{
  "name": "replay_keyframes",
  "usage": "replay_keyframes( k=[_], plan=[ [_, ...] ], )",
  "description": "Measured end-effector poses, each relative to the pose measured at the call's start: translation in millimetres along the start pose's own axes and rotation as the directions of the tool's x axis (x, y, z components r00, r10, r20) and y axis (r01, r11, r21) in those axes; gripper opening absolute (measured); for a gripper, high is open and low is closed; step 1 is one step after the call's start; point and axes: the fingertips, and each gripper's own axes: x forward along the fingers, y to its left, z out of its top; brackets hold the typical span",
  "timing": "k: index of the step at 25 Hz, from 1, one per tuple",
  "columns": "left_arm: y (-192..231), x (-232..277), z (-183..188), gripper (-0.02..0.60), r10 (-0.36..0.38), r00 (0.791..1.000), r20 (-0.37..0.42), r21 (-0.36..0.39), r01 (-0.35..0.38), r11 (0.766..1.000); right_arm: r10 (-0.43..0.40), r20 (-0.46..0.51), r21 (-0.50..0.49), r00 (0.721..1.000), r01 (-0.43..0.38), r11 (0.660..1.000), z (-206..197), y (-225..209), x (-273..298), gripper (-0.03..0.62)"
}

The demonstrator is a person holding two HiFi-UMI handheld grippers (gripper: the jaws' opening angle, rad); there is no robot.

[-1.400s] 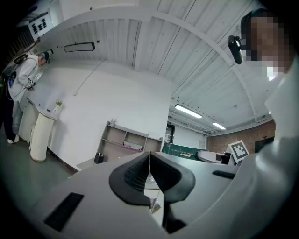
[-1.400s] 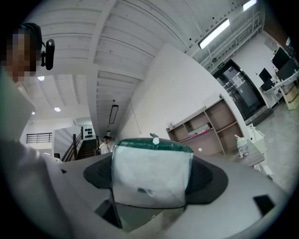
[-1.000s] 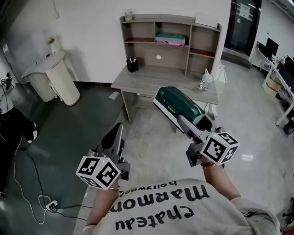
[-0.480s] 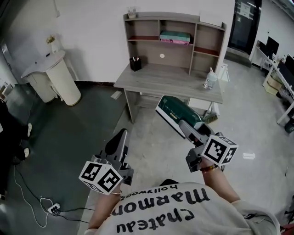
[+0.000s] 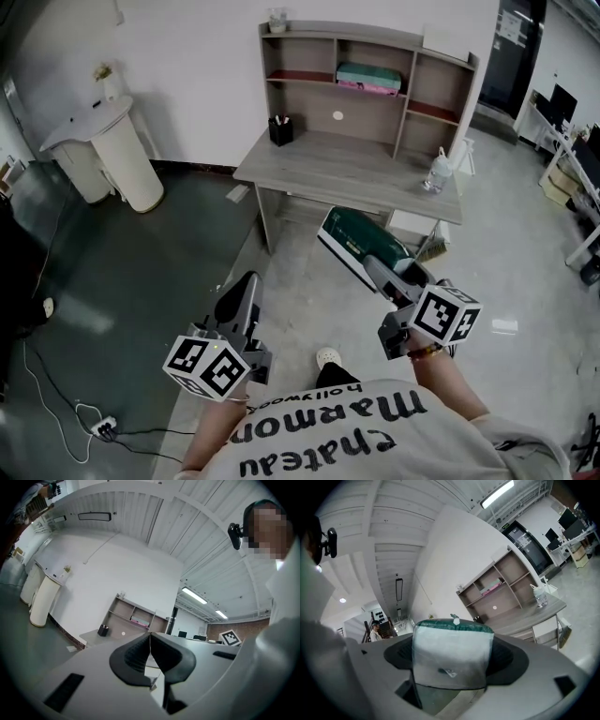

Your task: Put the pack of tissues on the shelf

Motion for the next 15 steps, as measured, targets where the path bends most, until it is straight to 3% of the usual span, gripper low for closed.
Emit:
replay_keyframes(
  k=[5, 15],
  plan=[
    [19, 41, 16, 0.018, 0.000, 0.999, 0.040, 0.021, -0.001, 1.000, 0.041, -0.016, -0.001, 0.999, -0.041, 0.999, 18, -18, 48, 0.430],
    [75, 136, 29, 0.018, 0.070, 0.997, 0.036, 0.044, -0.071, 0.996, 0.091, -0.004, -0.028, 0.996, -0.091, 0.995, 81, -66, 149, 0.430]
  ],
)
